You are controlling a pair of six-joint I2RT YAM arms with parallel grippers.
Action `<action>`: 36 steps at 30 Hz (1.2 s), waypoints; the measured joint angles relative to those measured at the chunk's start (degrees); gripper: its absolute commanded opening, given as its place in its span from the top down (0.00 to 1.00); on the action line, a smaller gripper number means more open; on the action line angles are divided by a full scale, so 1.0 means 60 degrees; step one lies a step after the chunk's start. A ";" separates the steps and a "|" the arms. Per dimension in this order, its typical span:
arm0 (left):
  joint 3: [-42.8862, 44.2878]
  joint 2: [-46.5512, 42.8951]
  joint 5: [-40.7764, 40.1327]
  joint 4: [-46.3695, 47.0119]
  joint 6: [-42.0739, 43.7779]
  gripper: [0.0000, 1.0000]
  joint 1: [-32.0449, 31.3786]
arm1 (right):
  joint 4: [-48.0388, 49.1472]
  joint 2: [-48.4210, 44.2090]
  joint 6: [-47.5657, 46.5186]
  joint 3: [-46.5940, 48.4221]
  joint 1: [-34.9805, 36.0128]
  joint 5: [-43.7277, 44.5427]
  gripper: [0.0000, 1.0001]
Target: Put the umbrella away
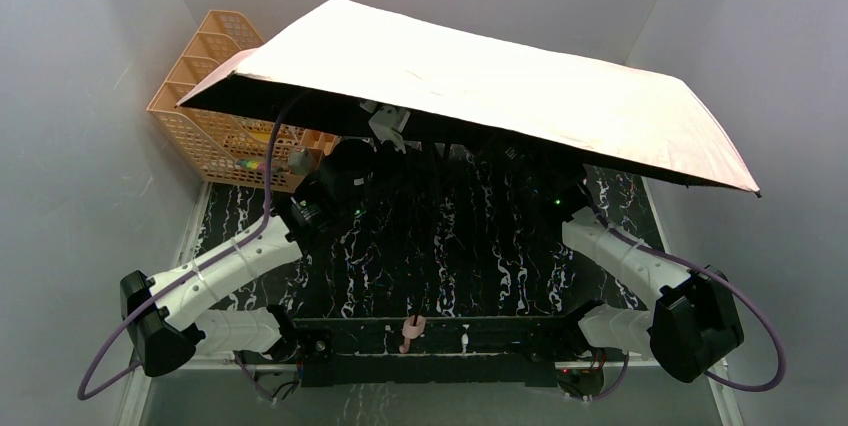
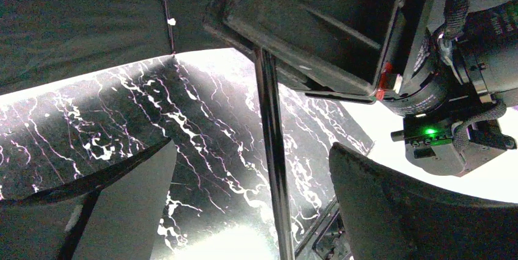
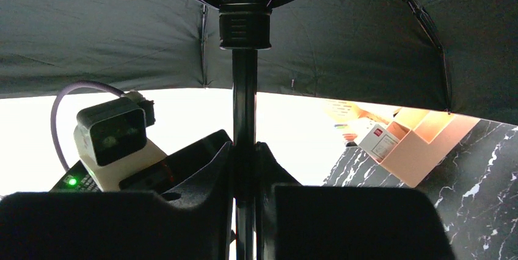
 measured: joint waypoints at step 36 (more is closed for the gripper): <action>0.0270 0.0754 0.0386 -0.0251 -0.0772 1.00 -0.0066 | -0.0229 -0.1585 0.0007 -0.1231 0.0007 0.1377 0.43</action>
